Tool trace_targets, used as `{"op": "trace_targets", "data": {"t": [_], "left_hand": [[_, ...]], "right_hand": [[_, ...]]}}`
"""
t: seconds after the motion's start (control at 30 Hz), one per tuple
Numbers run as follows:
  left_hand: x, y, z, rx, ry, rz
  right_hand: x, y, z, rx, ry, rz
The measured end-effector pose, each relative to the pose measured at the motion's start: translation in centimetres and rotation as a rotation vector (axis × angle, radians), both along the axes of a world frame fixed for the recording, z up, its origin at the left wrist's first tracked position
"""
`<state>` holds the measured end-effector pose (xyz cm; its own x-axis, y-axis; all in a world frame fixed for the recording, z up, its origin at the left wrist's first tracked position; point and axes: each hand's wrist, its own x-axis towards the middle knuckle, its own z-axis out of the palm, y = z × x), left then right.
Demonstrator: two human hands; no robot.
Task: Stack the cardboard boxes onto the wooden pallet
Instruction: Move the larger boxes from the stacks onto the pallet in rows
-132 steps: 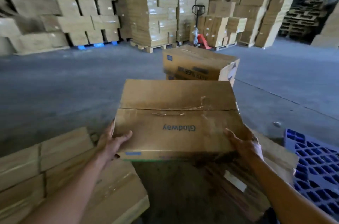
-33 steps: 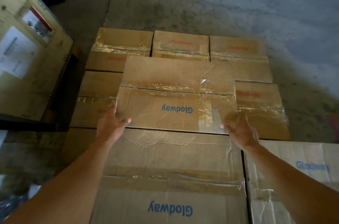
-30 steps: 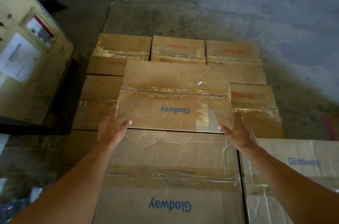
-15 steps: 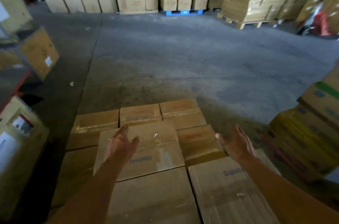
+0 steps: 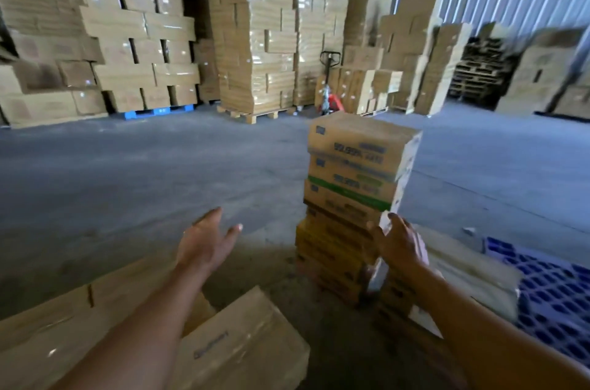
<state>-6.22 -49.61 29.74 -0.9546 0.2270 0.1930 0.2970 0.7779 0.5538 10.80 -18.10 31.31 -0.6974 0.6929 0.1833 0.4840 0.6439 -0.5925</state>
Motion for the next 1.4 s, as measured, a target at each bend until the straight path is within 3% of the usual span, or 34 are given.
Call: {"op": "trace_targets", "data": {"t": [0.27,0.57,0.87,1.1,1.4], "left_hand": [[10.5,25.4,-0.7,0.005,-0.055,-0.341],[13.7,44.3,-4.7,-0.039,-0.157,-0.542],[6.3,63.5,-18.2,-0.148,-0.361,-0.589],[-2.8,76.6,-33.3,-0.317,-0.485,-0.413],[-10.7,81.9,-44.4,-0.329,-0.518,-0.277]], "right_hand": [[14.7,19.4,-2.3,-0.081,-0.027,-0.246],[21.5,31.0,-8.4,-0.265,-0.097,-0.505],[16.0,47.3,-19.7,-0.370,-0.284,-0.580],[7.7,61.4,-33.2,-0.575,-0.430,-0.648],[5.5,64.7,-44.4,-0.779,-0.473,-0.777]]}}
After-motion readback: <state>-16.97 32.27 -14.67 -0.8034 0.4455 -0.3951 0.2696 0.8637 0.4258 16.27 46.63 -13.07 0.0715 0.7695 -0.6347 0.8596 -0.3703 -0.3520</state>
